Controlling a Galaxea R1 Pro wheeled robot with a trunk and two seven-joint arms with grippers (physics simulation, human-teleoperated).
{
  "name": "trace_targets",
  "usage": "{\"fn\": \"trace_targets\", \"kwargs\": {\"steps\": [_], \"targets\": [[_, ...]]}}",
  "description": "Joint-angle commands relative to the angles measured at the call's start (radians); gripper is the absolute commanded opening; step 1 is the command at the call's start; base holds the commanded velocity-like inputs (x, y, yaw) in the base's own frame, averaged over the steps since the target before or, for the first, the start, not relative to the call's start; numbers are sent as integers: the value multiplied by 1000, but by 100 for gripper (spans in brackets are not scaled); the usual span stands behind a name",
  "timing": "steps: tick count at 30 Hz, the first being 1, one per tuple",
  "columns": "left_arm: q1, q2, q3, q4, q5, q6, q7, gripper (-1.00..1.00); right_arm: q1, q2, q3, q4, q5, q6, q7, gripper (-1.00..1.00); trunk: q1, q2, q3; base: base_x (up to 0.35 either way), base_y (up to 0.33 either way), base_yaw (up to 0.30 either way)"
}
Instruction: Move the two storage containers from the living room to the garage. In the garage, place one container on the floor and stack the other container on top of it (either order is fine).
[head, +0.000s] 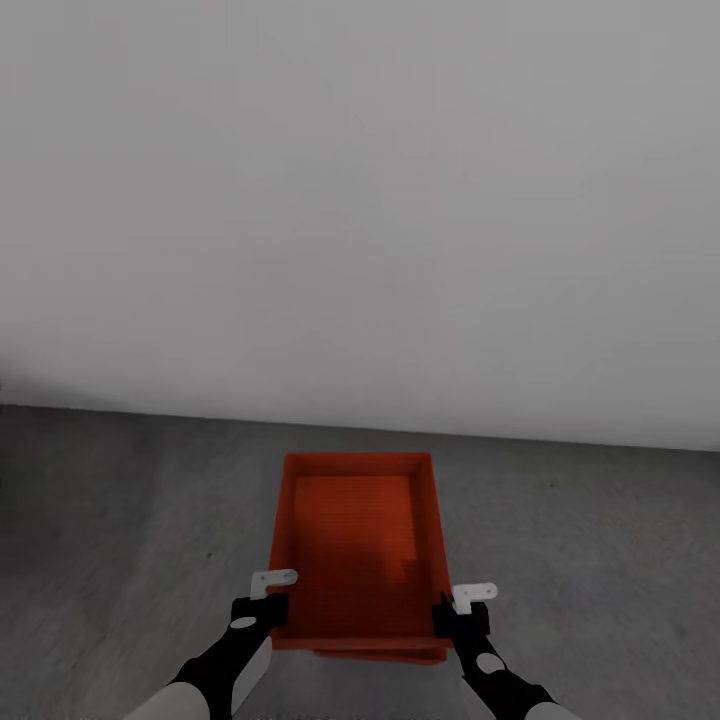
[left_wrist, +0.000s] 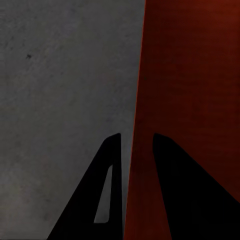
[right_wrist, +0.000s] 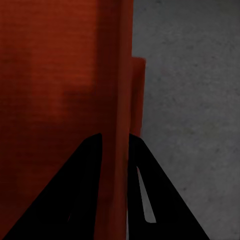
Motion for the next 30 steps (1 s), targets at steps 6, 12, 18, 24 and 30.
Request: {"fn": "trace_targets", "kwargs": {"steps": [6,12,18,24,30], "targets": [[-1,12,17,0,9,2,10,-100,-1,-4,-32,-2,2,-4,-12,-100,0,-1,-10,0,0,77],[-1,12,17,0,9,2,7,-100,-1,-4,-32,-2,2,-4,-12,-100,0,-1,-19,0,0,76],[-1,12,17,0,9,2,6,-100,-1,-4,-32,-2,2,-4,-12,-100,0,-1,-28,0,0,76],[-1,12,17,0,9,2,5,-100,-1,-4,-32,-2,2,-4,-12,-100,0,-1,-37,0,0,76],[-1,12,17,0,9,2,3,-100,-1,-4,-32,-2,2,-4,-12,-100,0,-1,-44,0,0,49]]}}
